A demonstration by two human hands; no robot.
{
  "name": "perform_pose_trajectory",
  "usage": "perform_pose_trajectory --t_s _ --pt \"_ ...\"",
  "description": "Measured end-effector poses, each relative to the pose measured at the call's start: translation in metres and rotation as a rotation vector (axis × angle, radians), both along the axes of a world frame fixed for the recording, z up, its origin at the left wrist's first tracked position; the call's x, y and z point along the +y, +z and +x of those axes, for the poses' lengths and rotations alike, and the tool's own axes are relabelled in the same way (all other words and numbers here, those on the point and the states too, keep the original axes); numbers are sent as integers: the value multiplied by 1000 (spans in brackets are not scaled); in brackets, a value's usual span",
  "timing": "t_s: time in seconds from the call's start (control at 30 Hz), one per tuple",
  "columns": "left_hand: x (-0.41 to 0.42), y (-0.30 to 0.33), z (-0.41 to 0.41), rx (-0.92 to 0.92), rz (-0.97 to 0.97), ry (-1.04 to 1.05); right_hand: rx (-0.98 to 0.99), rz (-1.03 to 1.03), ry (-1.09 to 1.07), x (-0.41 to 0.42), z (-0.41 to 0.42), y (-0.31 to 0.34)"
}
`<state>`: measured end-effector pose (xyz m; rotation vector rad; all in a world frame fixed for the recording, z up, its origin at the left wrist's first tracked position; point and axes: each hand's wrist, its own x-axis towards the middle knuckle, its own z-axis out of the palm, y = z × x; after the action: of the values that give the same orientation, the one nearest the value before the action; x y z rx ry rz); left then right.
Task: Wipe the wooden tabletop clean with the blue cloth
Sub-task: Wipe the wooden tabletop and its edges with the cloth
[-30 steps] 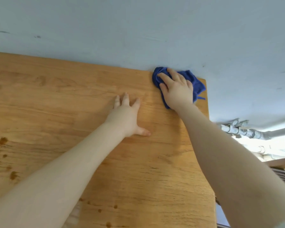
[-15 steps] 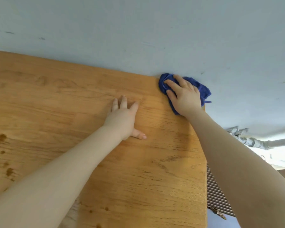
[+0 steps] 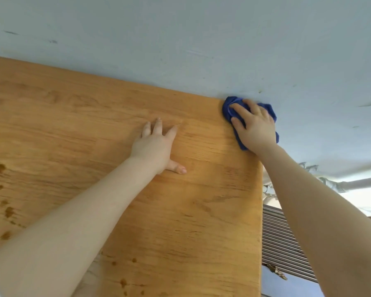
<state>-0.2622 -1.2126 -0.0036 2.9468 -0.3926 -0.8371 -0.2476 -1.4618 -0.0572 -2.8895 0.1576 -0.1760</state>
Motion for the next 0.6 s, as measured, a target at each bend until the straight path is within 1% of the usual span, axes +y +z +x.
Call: perform_pose_trajectory --t_s 0.07,0.17,0.27,0.33,0.4,0.47,0.53,0.6 --pt "0 1 -4 -40 35 1 13 16 42 11 -13 -1" --pt "1 0 -8 -73 64 -3 -25 114 189 36 -67 -1" --pt "4 1 -9 -50 38 23 1 225 396 39 -113 7" --pt "4 2 -9 -38 18 33 12 257 482 27 -114 11" --pt "4 3 -9 -36 0 45 -41 198 442 17 -96 8" --pt "4 1 -7 -28 -15 72 -59 153 281 12 -72 7" --pt "2 -1 -7 -30 -20 90 -8 124 161 14 -62 5" --pt "1 -4 -9 -32 -7 94 27 119 133 19 -74 3"
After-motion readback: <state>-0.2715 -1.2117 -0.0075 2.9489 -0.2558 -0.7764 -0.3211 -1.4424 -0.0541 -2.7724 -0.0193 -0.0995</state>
